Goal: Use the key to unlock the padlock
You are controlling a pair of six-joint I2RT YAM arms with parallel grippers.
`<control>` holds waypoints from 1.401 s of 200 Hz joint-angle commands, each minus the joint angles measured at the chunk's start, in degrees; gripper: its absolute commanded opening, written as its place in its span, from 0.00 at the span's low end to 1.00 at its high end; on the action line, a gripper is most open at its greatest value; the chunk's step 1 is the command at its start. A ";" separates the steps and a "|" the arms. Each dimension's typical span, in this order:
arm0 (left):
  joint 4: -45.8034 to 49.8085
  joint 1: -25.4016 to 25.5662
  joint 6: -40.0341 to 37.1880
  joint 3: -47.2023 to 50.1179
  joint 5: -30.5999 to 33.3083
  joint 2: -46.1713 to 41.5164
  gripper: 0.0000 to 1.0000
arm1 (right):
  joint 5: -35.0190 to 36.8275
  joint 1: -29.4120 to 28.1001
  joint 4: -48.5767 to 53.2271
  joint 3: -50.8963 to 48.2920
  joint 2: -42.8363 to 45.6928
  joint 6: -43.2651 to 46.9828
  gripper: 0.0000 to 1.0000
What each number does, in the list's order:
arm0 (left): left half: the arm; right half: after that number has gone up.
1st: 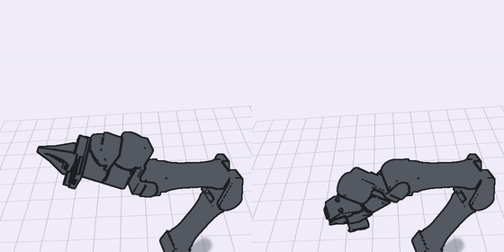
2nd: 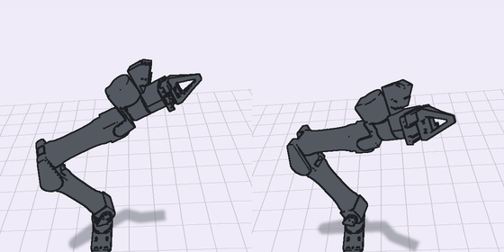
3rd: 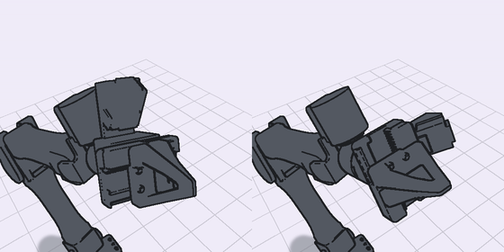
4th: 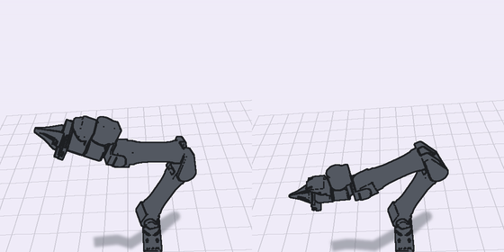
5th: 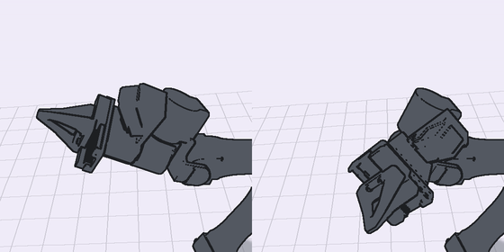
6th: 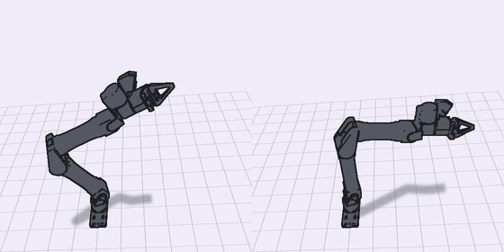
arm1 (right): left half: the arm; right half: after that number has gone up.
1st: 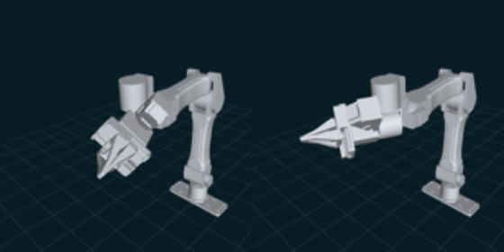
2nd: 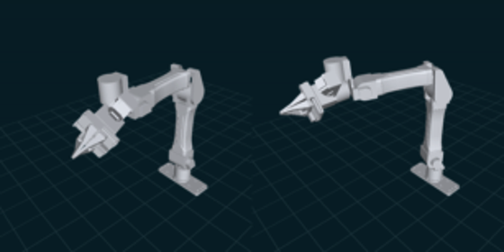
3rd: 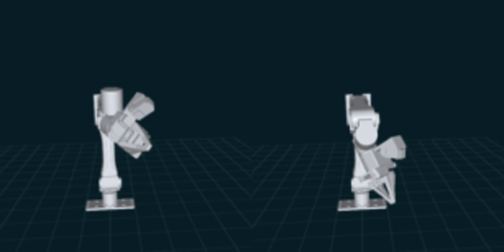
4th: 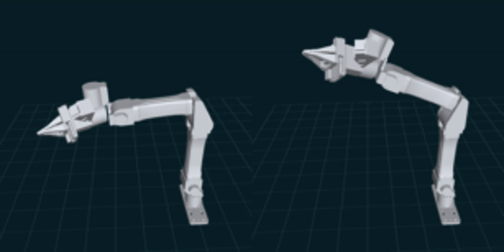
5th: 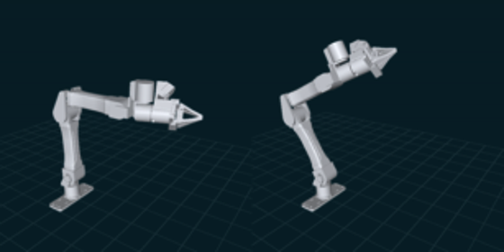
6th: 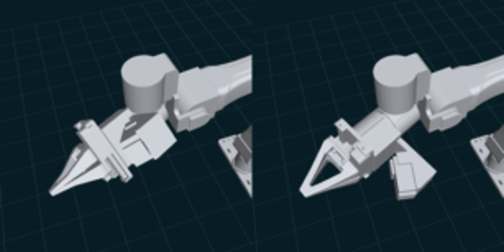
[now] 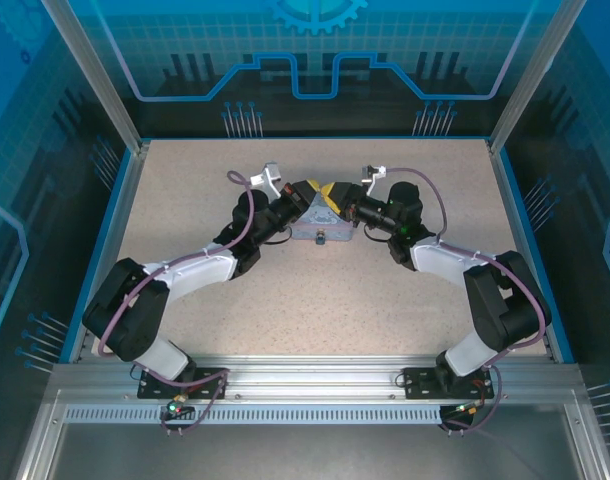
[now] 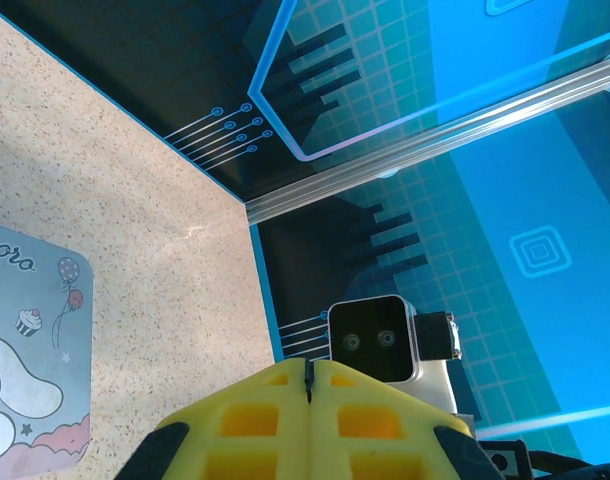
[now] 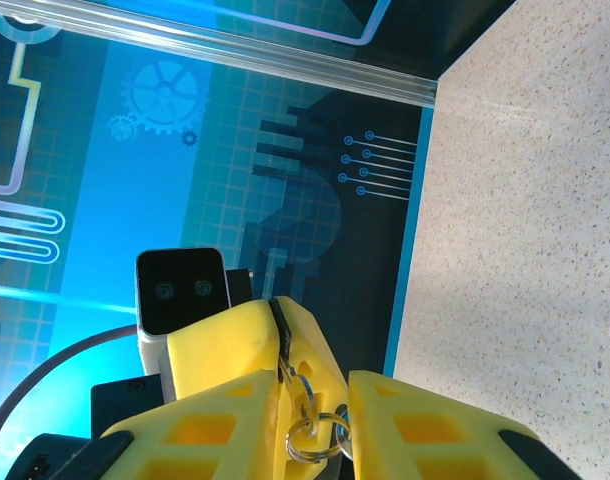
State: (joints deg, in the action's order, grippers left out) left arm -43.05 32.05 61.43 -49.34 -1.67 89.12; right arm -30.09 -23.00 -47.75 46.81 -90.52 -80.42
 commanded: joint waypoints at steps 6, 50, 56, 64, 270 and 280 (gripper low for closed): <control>-3.34 0.44 0.19 1.00 1.26 0.97 0.00 | -0.61 -0.90 -2.48 0.64 1.05 -0.39 0.24; -3.81 0.46 0.29 0.74 1.62 1.32 0.00 | -0.76 -1.12 -2.18 0.48 0.96 -0.18 0.24; -3.83 0.46 0.27 0.78 1.67 1.35 0.00 | -0.82 -1.18 -2.16 0.52 0.87 -0.22 0.24; -3.97 0.42 0.26 0.74 1.76 1.36 0.00 | -0.83 -1.24 -2.13 0.53 0.79 -0.24 0.24; -4.45 0.51 0.56 1.79 2.02 0.93 0.00 | -1.03 0.21 -2.52 0.90 0.43 -1.02 0.20; -4.44 0.52 0.56 1.79 2.08 1.01 0.00 | -1.03 0.17 -2.61 0.76 0.43 -1.04 0.20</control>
State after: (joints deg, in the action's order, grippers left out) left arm -45.78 32.21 61.63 -48.38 -0.82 90.06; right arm -30.48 -23.44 -48.05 46.83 -90.52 -81.08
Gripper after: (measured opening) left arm 0.054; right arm 0.203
